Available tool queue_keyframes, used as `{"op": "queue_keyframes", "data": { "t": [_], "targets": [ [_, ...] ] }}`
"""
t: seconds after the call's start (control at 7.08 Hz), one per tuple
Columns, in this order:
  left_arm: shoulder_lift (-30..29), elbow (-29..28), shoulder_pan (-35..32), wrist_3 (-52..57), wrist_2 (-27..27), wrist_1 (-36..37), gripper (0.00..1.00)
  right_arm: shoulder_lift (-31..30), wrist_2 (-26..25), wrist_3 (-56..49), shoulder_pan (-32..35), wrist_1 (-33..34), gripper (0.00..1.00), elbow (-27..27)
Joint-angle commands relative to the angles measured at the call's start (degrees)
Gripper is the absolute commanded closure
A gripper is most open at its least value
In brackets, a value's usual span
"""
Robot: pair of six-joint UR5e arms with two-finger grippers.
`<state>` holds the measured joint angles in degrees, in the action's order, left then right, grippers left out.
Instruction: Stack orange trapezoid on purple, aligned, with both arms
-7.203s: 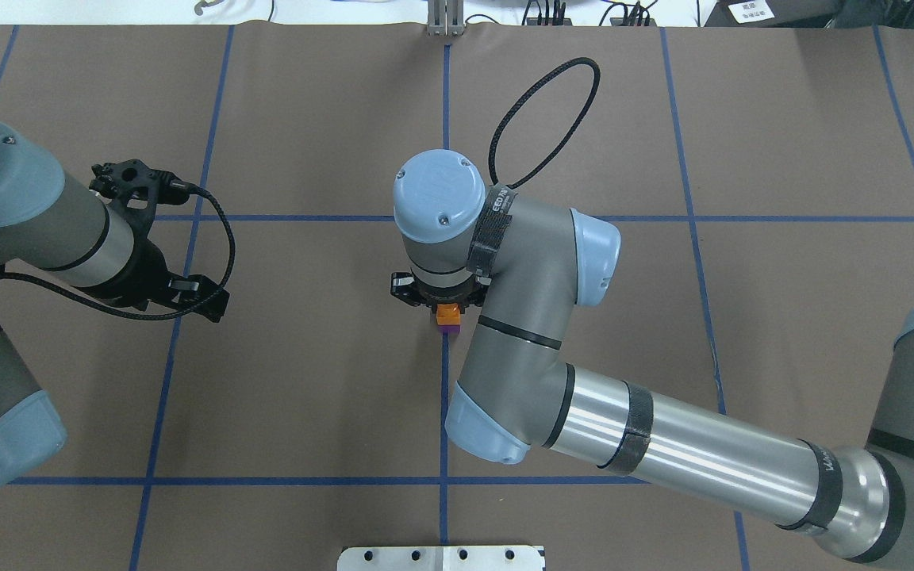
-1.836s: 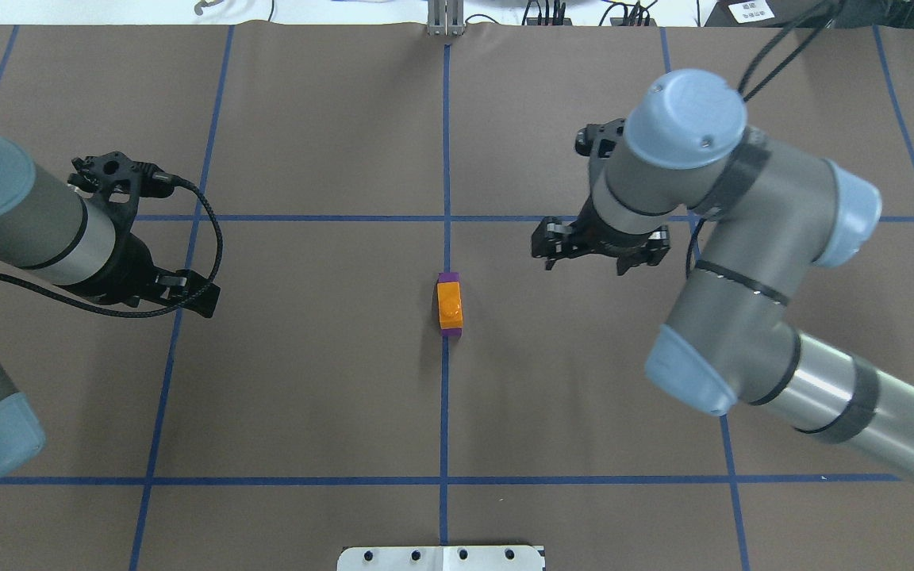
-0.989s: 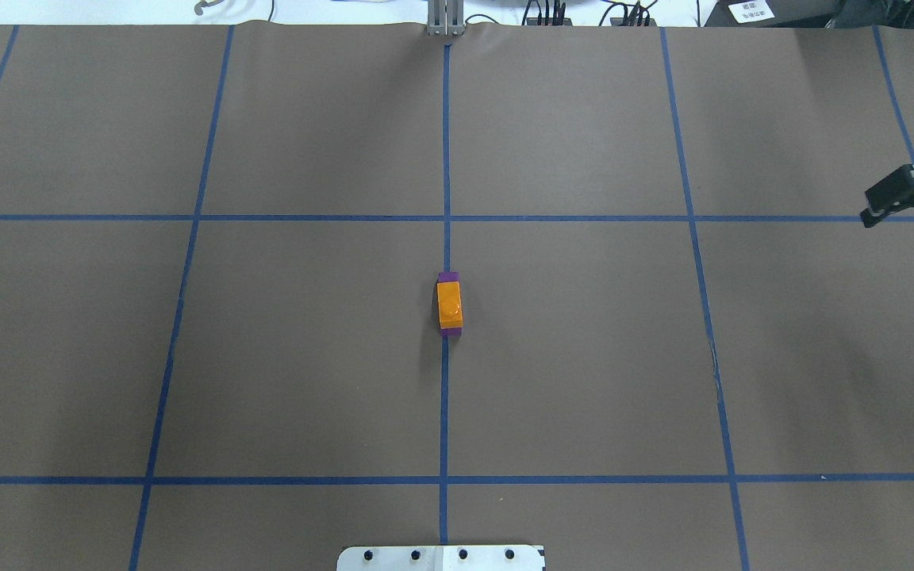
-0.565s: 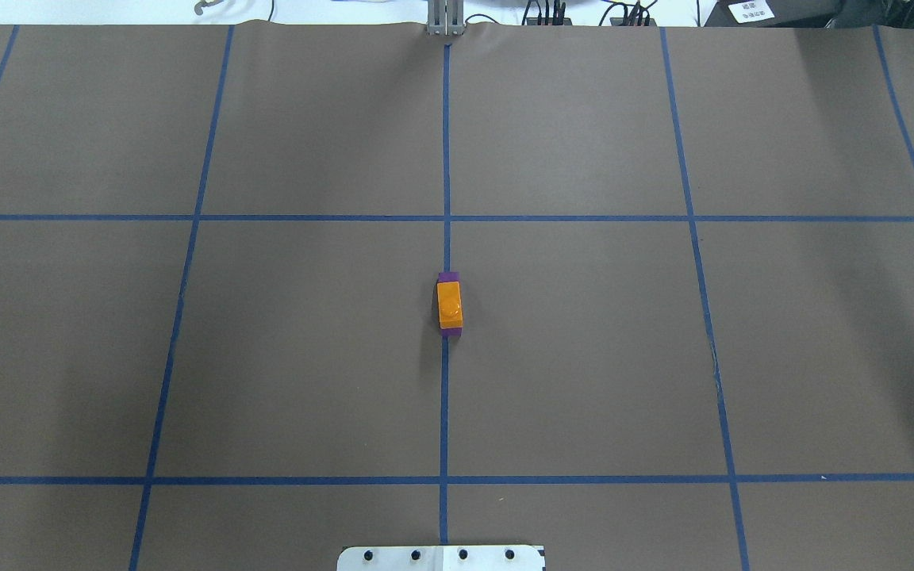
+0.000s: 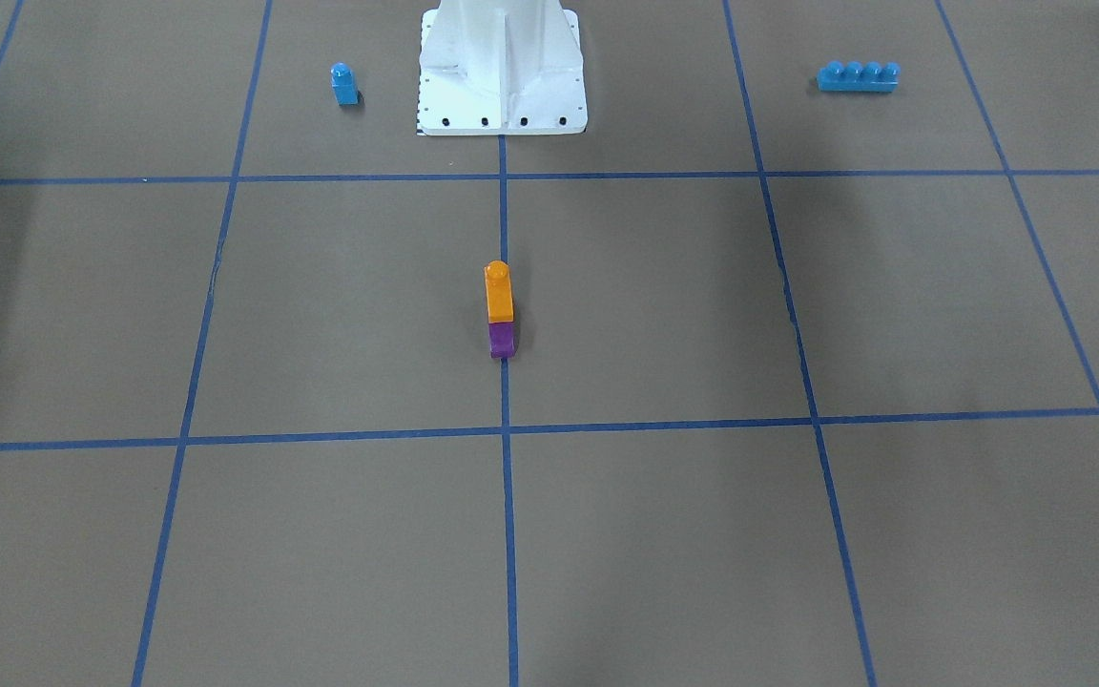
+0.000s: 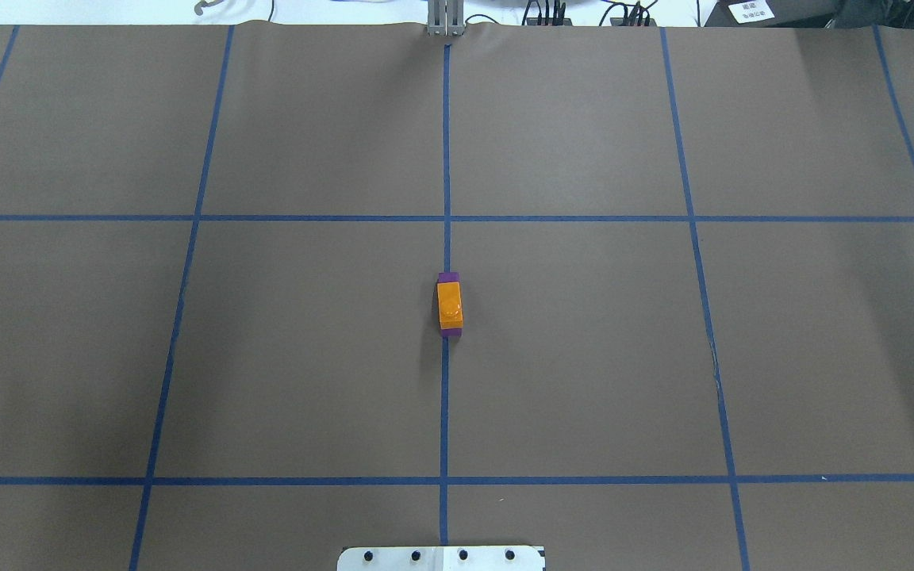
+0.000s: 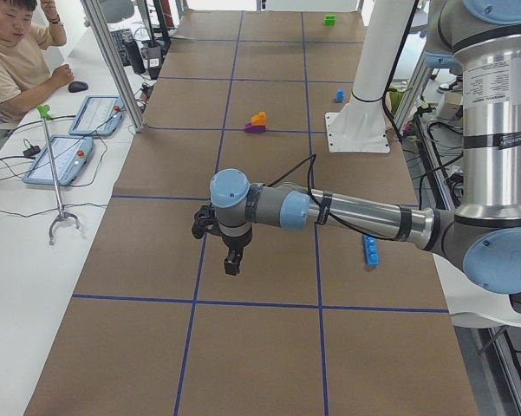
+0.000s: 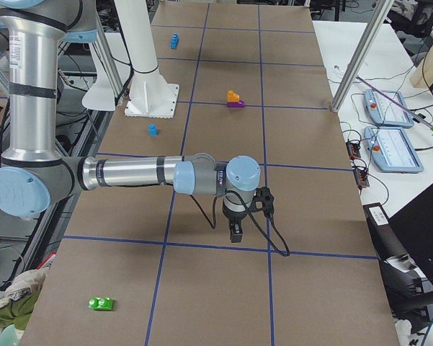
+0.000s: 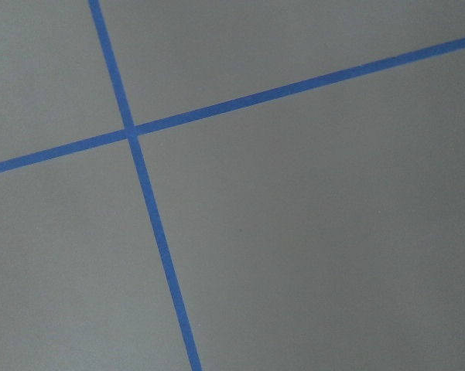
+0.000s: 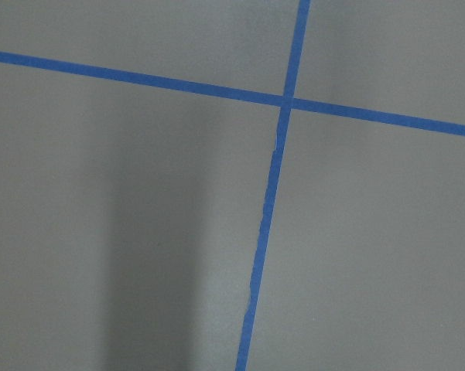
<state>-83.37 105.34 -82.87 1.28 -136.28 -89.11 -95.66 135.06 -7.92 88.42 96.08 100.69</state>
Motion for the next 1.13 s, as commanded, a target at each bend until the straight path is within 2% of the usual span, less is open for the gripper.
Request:
{"op": "queue_keyframes", "data": {
  "t": [0.0, 0.99],
  "targets": [
    [1.3, 0.1, -0.7, -0.2, -0.6, -0.6, 0.00, -0.1, 0.1, 0.0, 0.1, -0.2, 0.00, 0.4],
    [0.4, 0.3, -0.7, -0.7, -0.1, -0.3, 0.00, -0.2, -0.2, 0.6, 0.1, -0.2, 0.00, -0.3]
  ]
}}
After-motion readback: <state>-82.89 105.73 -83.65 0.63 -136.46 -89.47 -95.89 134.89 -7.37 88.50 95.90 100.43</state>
